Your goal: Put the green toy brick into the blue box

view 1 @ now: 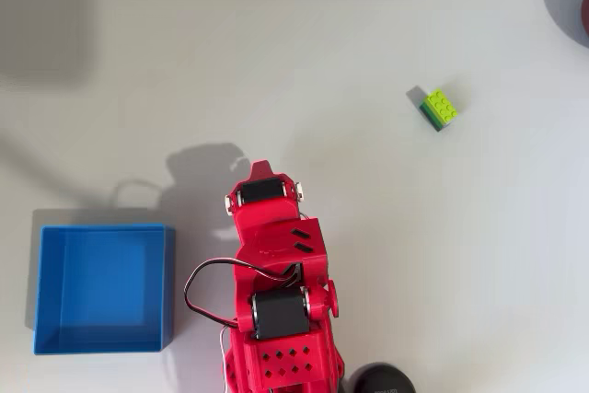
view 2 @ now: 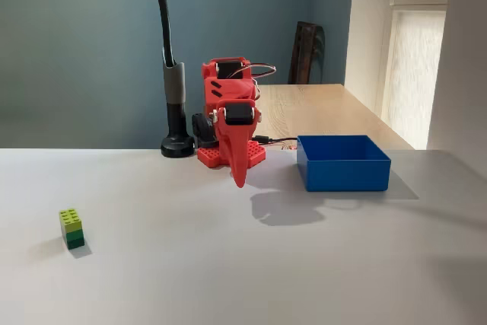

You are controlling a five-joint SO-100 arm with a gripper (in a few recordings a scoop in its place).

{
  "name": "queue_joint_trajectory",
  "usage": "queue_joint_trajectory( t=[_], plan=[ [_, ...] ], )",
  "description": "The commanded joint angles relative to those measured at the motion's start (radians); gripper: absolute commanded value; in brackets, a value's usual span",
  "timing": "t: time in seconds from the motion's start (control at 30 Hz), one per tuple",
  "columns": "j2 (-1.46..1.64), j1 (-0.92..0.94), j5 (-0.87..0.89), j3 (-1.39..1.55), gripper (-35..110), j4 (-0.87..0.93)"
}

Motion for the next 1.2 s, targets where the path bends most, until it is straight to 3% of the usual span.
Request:
queue_joint_trajectory(
  t=[0.0,0.83,0.97,1.07,1.17],
  plan=[
    [0.018,-0.005,-0.005,0.012,0,0.021],
    [0.018,-0.021,-0.026,0.012,0,0.018],
    [0.006,-0.017,-0.044,0.000,0,-0.057],
    [-0.037,0.005,-0.049,-0.011,13,-0.118],
    [-0.115,0.057,-0.012,-0.017,13,-0.207]
  ],
)
